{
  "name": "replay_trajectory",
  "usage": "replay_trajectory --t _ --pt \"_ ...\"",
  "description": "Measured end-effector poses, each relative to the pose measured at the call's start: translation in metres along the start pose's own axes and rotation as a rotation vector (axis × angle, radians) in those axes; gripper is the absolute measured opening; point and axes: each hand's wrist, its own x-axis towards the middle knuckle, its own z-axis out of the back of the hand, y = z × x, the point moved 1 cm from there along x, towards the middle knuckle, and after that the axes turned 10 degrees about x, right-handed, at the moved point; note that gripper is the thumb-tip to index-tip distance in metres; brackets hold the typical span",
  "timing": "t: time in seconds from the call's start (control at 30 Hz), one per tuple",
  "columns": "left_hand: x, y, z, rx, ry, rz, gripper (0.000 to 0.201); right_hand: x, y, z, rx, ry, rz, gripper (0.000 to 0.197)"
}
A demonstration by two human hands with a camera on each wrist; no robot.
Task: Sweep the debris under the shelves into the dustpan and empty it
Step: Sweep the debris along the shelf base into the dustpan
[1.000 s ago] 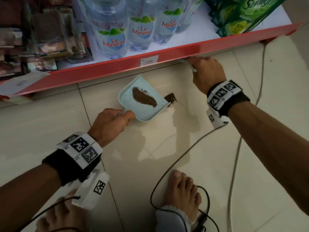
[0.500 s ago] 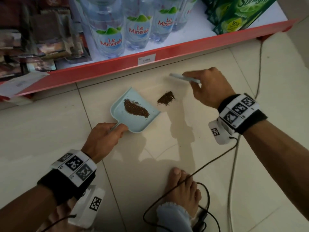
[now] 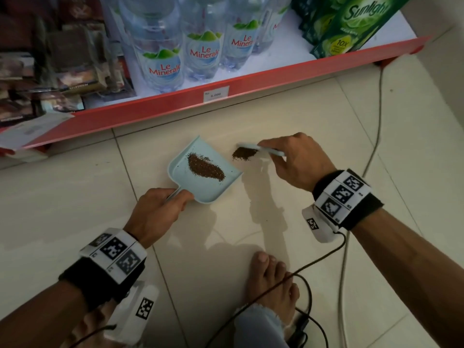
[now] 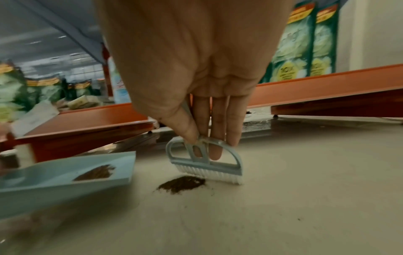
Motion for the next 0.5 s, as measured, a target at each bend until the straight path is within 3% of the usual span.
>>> replay_trajectory --t 0.13,0.23,0.37,0.5 --pt "-0.001 -0.008 -0.017 0.019 0.048 0.014 0.039 0.002 -0.017 0.009 -0.099 -0.217 -0.2 0.023" --pt "0.002 -0.005 -0.016 0.022 0.046 0.008 0.04 0.005 -0.017 0.003 -0.083 -0.17 -0.333 0.026" --pt "-0.001 -0.005 -0.017 0.026 0.03 0.002 0.039 0.0 0.004 -0.016 0.047 -0.06 -0.242 0.019" --pt "-0.003 -0.002 -0.017 0.036 0.025 0.002 0.038 -0.002 0.013 -0.014 0.105 -0.119 -0.183 0.016"
